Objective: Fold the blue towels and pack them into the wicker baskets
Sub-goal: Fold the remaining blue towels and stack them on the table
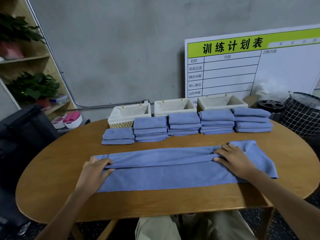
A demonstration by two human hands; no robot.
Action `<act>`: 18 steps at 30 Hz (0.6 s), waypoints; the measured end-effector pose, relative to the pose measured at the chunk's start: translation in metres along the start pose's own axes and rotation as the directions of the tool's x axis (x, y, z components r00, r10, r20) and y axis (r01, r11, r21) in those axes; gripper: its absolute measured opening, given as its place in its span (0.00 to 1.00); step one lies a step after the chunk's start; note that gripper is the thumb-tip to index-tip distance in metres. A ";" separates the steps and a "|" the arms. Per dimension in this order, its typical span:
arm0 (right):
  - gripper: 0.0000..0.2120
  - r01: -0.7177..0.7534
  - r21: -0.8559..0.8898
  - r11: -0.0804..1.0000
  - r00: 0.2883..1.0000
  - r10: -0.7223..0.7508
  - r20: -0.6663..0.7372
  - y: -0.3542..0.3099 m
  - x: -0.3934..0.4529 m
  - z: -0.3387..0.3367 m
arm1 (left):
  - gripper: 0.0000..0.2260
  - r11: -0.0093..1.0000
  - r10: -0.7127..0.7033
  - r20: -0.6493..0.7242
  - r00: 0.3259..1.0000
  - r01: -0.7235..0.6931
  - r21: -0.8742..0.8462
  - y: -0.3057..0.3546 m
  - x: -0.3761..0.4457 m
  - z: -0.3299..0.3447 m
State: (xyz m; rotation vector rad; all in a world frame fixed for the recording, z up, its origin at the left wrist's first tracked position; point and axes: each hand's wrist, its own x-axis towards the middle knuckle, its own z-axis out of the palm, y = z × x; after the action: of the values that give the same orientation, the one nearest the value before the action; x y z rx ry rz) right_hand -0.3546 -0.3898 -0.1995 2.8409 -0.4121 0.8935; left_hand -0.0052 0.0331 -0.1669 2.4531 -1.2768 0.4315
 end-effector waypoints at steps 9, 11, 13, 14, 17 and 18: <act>0.24 -0.083 0.008 0.996 0.996 0.084 -0.025 0.011 0.028 0.009 | 0.09 0.999 -0.026 -0.039 0.999 0.025 -0.038 -0.006 0.021 0.009; 0.26 -0.068 0.012 0.998 0.996 0.068 -0.054 0.005 0.022 -0.002 | 0.09 0.998 -0.021 -0.087 0.996 0.015 -0.066 -0.003 0.014 0.000; 0.25 -0.039 0.015 0.999 0.999 0.039 -0.019 0.002 0.011 -0.013 | 0.08 0.994 -0.010 -0.080 0.997 0.002 -0.110 -0.001 0.000 -0.006; 0.25 -0.018 0.008 1.000 1.000 0.018 0.007 0.001 0.004 -0.018 | 0.06 0.993 0.014 -0.057 0.998 -0.020 -0.118 -0.002 -0.008 -0.005; 0.27 0.014 -0.046 0.999 0.998 -0.011 0.060 -0.003 -0.020 -0.020 | 0.14 0.994 0.089 0.045 0.995 -0.087 -0.062 -0.007 -0.021 -0.003; 0.28 0.003 -0.051 0.999 0.997 0.001 0.081 -0.003 -0.024 -0.019 | 0.17 0.995 0.089 0.055 0.994 -0.087 -0.046 -0.009 -0.023 -0.001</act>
State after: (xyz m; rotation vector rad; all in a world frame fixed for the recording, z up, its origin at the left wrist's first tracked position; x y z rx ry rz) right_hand -0.3830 -0.3772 -0.1980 2.8380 -0.4367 0.7578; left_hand -0.0107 0.0548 -0.1771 2.3966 -1.4070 0.3544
